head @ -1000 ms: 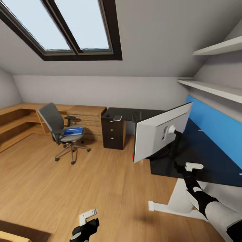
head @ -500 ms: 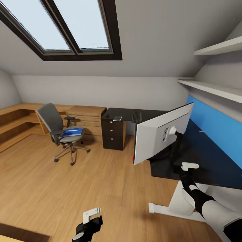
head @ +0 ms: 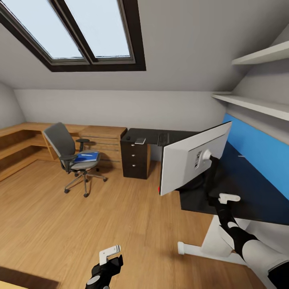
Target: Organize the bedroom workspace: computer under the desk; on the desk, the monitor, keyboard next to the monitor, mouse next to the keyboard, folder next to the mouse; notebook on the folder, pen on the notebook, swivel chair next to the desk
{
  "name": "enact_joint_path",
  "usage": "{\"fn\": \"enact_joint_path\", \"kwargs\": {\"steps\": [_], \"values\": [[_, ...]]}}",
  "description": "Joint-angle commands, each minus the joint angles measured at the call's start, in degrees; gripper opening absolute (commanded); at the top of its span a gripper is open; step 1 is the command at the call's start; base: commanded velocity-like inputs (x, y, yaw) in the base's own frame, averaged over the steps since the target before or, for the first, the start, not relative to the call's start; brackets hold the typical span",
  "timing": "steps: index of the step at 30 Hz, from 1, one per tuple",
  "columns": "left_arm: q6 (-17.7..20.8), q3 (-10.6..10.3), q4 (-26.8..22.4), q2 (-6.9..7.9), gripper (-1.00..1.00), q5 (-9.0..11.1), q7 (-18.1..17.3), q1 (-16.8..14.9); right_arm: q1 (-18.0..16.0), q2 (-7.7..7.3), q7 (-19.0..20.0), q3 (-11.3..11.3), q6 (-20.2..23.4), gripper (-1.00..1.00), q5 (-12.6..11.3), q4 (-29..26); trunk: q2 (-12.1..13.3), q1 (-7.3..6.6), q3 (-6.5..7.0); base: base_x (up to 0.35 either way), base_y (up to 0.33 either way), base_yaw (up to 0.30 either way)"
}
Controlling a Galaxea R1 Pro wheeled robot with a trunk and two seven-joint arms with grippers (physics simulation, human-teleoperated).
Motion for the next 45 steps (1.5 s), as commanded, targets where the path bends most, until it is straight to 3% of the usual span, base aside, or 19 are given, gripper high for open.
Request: {"fn": "enact_joint_path", "kwargs": {"steps": [1,18,23,39,45], "values": [[0.19,-0.19,-0.1,0.05,1.0,0.24,0.45,-0.07,-0.04,-0.06,-0.55,0.49,-0.3,1.0,-0.05,0.02,-0.47,0.23,-0.26,0.0,0.0,0.0],[0.19,-0.23,-0.09,0.01,1.0,0.23,0.46,-0.07,0.02,-0.59,-0.52,0.5,-1.63,1.0,-0.24,0.22,-7.29,3.97,-3.31,0.0,0.0,0.0],[0.19,-0.47,-0.09,-0.39,1.0,-0.12,0.54,-0.08,0.05,-0.56,-1.33,0.54,-5.76,1.0,-0.2,0.22,-9.3,5.07,-4.21,0.0,0.0,0.0],[0.19,-0.41,-0.09,-0.35,1.0,-0.12,0.55,-0.06,0.22,-0.42,-3.49,0.47,-7.18,1.0,-0.22,0.17,-15.71,8.58,-7.08,0.0,0.0,0.0],[0.19,-0.41,-0.09,-0.39,1.0,-0.14,0.55,-0.08,0.23,-0.18,-7.79,0.36,-6.74,1.0,-0.24,0.14,-16.92,9.24,-7.62,0.0,0.0,0.0]]}}
